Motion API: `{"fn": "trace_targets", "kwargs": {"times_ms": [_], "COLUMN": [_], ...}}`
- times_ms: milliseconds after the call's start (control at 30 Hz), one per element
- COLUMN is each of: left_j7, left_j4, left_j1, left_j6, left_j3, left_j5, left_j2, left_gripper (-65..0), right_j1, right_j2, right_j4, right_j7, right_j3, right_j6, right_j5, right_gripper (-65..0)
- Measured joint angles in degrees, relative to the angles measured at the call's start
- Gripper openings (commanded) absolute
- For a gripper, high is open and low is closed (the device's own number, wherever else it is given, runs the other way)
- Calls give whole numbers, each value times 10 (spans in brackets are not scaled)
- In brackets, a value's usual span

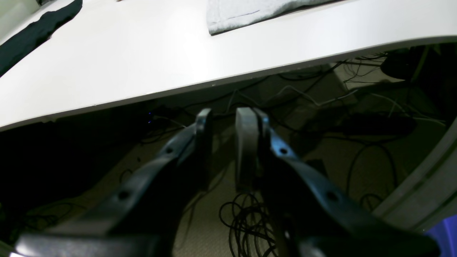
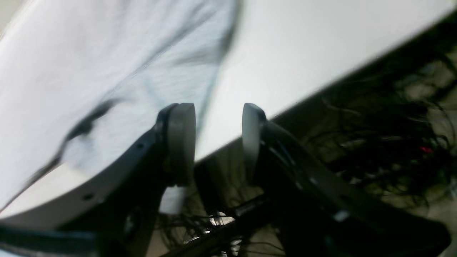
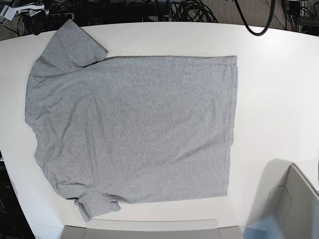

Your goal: Fold the T-shirt properly

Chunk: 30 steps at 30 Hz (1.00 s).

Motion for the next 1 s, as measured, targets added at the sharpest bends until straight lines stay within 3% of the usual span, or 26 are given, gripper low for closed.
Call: {"fn": "trace_targets", "kwargs": {"times_ms": [133, 533, 733, 1000], "left_j7": [0, 0, 0, 0], "left_j4": [0, 0, 0, 0], "left_j1": [0, 0, 0, 0], "left_j6": [0, 0, 0, 2], "left_j3": [0, 0, 0, -1], "left_j5": [0, 0, 1, 0], "left_j2": [0, 1, 0, 0], "left_gripper": [-524, -524, -524, -524], "right_j1": [39, 96, 153, 176], "right_j2": [-6, -16, -17, -61], "right_j4": [-16, -41, -61, -58], "right_j7": [-65, -99, -162, -179], "right_j3": [-9, -14, -21, -21], "right_j6": [2, 0, 9, 23], "right_j5": [0, 2, -5, -13], "right_gripper": [-426, -427, -427, -427]}}
